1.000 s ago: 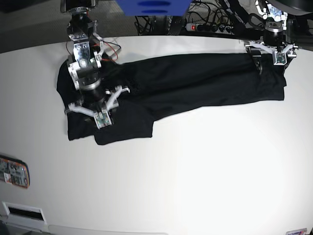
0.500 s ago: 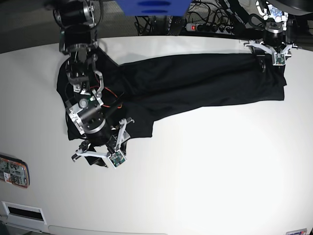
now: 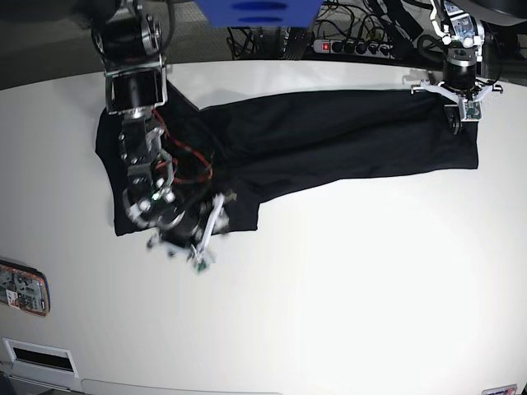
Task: Fold the T-shirt properly
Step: 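Move the right gripper to the shirt's hem corner and pinch it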
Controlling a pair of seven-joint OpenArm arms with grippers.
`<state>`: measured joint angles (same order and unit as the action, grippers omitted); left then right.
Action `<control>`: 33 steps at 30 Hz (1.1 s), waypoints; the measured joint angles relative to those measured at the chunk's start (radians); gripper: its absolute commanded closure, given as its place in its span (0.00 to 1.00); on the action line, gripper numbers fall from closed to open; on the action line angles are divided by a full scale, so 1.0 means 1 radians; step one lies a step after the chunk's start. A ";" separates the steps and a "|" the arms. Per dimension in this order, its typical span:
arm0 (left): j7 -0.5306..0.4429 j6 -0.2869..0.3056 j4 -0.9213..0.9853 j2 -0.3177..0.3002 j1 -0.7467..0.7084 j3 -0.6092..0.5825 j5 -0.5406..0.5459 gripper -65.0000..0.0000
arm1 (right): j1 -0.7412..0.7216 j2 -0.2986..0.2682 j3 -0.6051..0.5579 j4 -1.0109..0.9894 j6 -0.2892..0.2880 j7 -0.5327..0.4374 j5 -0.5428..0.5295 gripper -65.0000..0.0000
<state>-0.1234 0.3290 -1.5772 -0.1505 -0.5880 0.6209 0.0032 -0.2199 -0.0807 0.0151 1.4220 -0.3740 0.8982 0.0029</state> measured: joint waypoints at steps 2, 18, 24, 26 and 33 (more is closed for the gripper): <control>0.001 -0.001 0.000 0.000 0.000 0.002 -0.001 1.00 | -0.038 -0.006 0.035 0.012 0.017 -0.010 0.008 0.49; -0.002 -0.001 0.000 0.000 0.000 0.042 -0.001 0.96 | -0.089 -0.013 0.057 -0.319 0.001 -0.122 0.001 0.49; -0.003 -0.002 0.000 0.001 -0.001 0.042 0.000 0.96 | -0.138 -0.009 0.056 -0.404 0.007 -0.177 0.005 0.49; 0.000 0.000 0.000 0.002 -0.002 0.042 -0.001 0.96 | -0.125 -0.020 0.056 -0.396 0.006 -0.198 -0.002 0.49; 0.001 -0.001 0.000 0.001 0.001 0.042 -0.001 0.96 | -0.137 -0.023 0.058 -0.356 0.007 -0.153 0.012 0.49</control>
<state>-0.1226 0.3283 -1.5772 -0.1493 -0.5869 0.6628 0.0025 -0.3569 -0.1032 0.0727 1.0660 -0.3672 0.7456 0.0147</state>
